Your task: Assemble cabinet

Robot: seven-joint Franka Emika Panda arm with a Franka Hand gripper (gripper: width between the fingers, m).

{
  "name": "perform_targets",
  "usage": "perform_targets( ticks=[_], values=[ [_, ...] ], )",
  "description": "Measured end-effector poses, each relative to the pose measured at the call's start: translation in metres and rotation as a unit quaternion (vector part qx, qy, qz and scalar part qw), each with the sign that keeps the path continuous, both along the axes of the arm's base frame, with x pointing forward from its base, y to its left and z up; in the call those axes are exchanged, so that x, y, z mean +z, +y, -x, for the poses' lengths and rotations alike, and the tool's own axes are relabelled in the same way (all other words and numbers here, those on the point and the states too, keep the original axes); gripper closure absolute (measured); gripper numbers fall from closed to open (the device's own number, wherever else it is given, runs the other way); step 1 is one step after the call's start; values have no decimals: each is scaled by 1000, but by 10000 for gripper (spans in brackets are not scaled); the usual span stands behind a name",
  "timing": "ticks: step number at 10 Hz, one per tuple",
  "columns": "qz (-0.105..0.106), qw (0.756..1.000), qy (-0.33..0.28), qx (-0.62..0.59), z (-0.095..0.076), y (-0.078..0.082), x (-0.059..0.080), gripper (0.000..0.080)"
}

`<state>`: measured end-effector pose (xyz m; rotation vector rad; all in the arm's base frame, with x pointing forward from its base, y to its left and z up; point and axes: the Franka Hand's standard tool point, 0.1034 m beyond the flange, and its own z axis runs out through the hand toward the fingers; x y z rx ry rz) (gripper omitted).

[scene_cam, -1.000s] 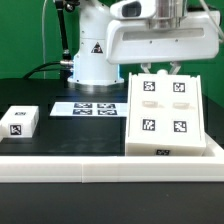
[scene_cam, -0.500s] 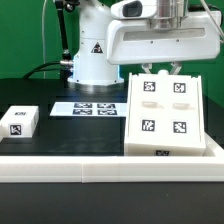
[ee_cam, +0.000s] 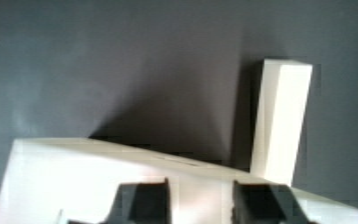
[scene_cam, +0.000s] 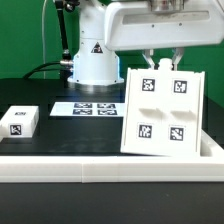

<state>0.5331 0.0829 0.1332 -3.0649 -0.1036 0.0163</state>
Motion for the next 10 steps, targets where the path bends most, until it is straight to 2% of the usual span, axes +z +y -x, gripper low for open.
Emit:
perform_targets(
  ticks=[6, 7, 8, 9, 10],
  values=[
    [0, 1000, 3, 6, 3, -2, -3, 665],
    [0, 1000, 3, 6, 3, -2, -3, 562],
    [0, 1000, 3, 6, 3, -2, -3, 385],
    [0, 1000, 3, 6, 3, -2, -3, 385],
    [0, 1000, 3, 6, 3, -2, -3, 199]
  ],
)
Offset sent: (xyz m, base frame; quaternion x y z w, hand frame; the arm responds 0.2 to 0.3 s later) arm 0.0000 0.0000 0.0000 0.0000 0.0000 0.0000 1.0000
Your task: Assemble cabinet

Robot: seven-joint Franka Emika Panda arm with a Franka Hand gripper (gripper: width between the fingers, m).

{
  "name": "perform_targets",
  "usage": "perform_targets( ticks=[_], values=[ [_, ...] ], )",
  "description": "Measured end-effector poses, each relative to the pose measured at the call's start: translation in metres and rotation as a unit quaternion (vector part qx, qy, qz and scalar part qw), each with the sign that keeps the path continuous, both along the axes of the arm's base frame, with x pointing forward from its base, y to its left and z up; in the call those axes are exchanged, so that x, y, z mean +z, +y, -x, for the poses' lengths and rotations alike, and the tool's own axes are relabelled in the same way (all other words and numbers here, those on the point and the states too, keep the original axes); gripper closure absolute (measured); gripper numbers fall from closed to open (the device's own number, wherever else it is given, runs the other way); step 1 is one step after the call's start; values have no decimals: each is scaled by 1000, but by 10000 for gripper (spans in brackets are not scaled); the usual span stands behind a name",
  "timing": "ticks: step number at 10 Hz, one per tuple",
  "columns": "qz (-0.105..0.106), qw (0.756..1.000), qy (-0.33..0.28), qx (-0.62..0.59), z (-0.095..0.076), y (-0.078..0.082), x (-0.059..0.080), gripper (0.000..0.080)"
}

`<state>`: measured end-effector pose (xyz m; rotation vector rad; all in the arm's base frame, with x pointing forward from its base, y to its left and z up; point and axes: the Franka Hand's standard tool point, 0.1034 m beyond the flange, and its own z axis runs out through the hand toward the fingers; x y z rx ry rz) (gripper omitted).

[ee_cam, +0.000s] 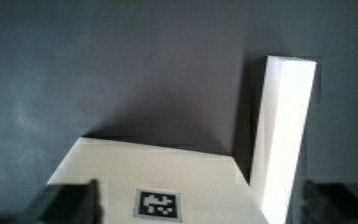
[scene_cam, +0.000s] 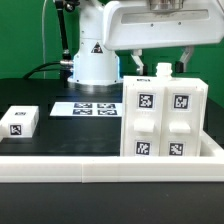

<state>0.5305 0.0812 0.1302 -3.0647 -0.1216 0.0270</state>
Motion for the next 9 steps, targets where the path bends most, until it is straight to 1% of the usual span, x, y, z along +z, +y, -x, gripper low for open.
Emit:
perform_targets(
  ticks=[1, 2, 3, 5, 6, 7, 9],
  values=[
    [0, 1000, 0, 0, 0, 0, 0, 76],
    [0, 1000, 0, -2, 1, 0, 0, 76],
    [2, 1000, 5, -11, 11, -2, -5, 15],
    [6, 1000, 5, -19, 34, -9, -15, 4],
    [9, 1000, 4, -27, 49, -20, -23, 2],
    [12, 1000, 8, -23, 59, -36, -29, 2],
    [12, 1000, 7, -22, 57, -36, -28, 2]
  ],
)
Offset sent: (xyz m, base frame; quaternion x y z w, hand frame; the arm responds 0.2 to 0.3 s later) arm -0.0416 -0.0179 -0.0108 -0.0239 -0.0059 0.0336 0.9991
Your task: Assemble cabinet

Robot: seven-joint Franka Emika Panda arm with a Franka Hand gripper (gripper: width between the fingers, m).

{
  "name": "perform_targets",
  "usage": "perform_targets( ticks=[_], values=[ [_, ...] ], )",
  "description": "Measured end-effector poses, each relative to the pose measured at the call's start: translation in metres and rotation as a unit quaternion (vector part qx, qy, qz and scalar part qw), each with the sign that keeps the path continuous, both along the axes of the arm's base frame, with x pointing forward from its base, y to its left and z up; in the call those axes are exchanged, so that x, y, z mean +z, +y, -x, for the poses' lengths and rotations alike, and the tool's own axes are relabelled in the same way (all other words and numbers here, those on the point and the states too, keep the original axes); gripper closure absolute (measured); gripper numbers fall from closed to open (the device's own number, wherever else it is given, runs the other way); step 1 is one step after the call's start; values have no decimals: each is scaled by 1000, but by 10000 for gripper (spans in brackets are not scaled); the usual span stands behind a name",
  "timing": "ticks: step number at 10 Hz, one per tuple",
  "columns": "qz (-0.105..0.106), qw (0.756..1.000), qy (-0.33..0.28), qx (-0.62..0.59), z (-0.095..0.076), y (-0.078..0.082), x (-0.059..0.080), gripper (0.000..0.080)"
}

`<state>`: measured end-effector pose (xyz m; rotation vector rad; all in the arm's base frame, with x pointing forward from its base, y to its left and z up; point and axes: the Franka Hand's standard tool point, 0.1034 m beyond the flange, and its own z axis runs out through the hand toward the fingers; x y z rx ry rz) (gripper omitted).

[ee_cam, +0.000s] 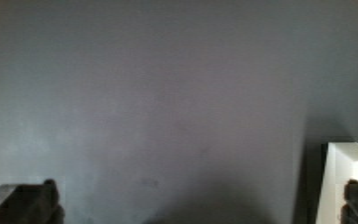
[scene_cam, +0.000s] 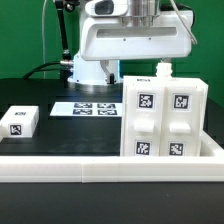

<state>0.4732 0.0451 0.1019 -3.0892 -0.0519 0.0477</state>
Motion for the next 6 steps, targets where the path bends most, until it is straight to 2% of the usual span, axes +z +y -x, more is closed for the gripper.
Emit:
perform_targets(
  ticks=[2, 4, 5, 6],
  values=[
    [0, 1000, 1, 2, 0, -1, -1, 2],
    [2, 1000, 0, 1, -1, -15, -1, 2],
    [2, 1000, 0, 14, 2, -27, -3, 2],
    [1, 1000, 2, 19, 13, -49, -8, 2]
  ],
)
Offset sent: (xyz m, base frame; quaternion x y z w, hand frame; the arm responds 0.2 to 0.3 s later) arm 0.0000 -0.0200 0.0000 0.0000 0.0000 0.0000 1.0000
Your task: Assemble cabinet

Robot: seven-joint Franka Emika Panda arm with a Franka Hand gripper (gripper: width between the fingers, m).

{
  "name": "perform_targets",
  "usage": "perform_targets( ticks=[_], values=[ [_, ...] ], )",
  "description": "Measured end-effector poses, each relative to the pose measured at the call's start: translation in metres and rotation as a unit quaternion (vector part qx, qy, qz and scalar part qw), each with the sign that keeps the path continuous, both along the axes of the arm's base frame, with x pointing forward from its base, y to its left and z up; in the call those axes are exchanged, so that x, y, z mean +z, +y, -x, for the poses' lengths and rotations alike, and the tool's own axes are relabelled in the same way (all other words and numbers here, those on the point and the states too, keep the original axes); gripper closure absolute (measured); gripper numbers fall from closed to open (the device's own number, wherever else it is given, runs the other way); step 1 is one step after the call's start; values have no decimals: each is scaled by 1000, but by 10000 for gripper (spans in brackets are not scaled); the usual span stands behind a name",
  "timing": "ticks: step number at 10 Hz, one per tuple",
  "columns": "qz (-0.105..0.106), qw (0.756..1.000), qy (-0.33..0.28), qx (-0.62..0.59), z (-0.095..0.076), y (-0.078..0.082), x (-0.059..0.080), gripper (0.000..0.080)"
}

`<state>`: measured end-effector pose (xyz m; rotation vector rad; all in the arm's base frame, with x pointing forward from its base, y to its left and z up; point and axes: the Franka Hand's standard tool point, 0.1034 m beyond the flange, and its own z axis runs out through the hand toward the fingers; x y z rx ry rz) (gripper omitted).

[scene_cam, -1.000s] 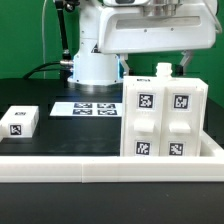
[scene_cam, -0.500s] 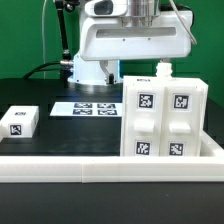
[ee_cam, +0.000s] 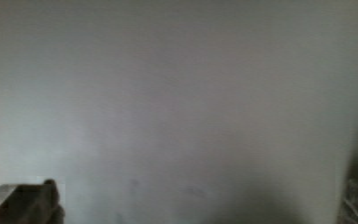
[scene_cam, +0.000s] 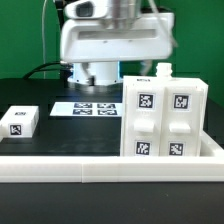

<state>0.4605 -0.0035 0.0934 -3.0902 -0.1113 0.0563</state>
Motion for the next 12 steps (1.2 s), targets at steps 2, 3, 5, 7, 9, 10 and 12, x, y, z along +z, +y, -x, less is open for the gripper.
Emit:
perform_targets(
  ticks=[2, 3, 5, 7, 9, 10, 12],
  values=[
    [3, 1000, 5, 3, 16, -38, -10, 2],
    [5, 1000, 6, 2, 20, -57, -15, 2],
    [10, 1000, 2, 12, 25, -91, -24, 2],
    [10, 1000, 0, 24, 26, -111, -25, 2],
    [12, 999, 0, 30, 28, -121, -26, 2],
    [14, 999, 1, 29, 30, -130, -26, 2],
    [16, 999, 4, 41, 38, -160, -37, 2]
  ],
)
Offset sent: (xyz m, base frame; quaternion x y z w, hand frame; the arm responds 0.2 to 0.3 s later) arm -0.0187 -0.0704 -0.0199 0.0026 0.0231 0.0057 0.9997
